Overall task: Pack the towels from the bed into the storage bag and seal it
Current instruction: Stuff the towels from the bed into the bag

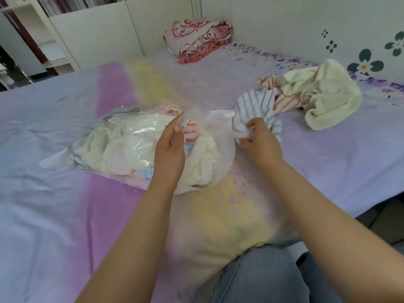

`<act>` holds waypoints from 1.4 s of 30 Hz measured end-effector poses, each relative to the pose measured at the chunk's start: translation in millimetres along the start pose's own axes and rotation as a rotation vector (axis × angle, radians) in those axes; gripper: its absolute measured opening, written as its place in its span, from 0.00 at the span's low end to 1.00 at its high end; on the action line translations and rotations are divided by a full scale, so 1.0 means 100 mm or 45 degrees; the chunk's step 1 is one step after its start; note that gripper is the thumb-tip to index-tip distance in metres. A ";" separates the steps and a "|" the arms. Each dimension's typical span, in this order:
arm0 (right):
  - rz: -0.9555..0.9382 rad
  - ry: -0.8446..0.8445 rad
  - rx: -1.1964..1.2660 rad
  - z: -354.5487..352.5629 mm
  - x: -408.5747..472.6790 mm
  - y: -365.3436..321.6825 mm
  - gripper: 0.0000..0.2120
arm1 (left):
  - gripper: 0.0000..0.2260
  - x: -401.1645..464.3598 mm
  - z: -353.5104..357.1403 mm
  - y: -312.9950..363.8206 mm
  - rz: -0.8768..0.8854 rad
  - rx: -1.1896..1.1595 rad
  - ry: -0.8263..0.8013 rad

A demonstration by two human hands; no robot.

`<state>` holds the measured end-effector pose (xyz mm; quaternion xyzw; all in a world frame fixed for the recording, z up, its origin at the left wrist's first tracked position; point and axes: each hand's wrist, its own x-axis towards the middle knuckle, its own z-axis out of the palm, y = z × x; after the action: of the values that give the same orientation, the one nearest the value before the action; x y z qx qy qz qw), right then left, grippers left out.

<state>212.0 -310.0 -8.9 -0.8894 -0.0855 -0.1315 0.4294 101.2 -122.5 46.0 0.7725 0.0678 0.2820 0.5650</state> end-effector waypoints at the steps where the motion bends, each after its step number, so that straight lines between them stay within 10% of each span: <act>1: 0.007 -0.076 0.016 -0.05 -0.16 -0.13 0.17 | 0.18 -0.03 -0.02 0.00 -0.009 -0.015 0.005; 5: -0.048 -0.443 0.101 -0.48 -0.57 -0.55 0.11 | 0.17 -0.13 -0.16 0.05 -0.082 -0.134 0.047; 10: -0.173 -0.902 0.968 -0.99 -0.82 -0.97 0.12 | 0.18 -0.31 -0.35 0.18 -0.093 -0.222 0.083; 14: -0.277 -0.577 1.349 -0.77 -0.82 -1.16 0.11 | 0.15 -0.39 -0.53 0.30 -0.097 -0.214 0.100; 17: -0.565 -0.051 0.652 -0.29 -0.96 -1.05 0.11 | 0.13 -0.39 -0.59 0.45 -0.088 -0.176 0.122; 21: -0.672 -0.311 -0.068 0.28 -1.36 -0.71 0.19 | 0.12 -0.39 -0.62 0.46 0.062 0.094 0.045; 29: -0.388 -0.608 -0.392 0.28 -1.17 -0.48 0.33 | 0.15 -0.47 -0.62 0.40 0.090 0.328 -0.160; 42: -0.082 -0.330 1.082 0.51 -1.26 -1.56 0.05 | 0.14 -0.59 -0.86 0.53 0.215 0.373 -0.181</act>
<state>59.0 -179.1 37.5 -0.6400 -0.2128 0.0144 0.7382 -3.3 -94.0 90.5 0.8675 0.0029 0.2601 0.4240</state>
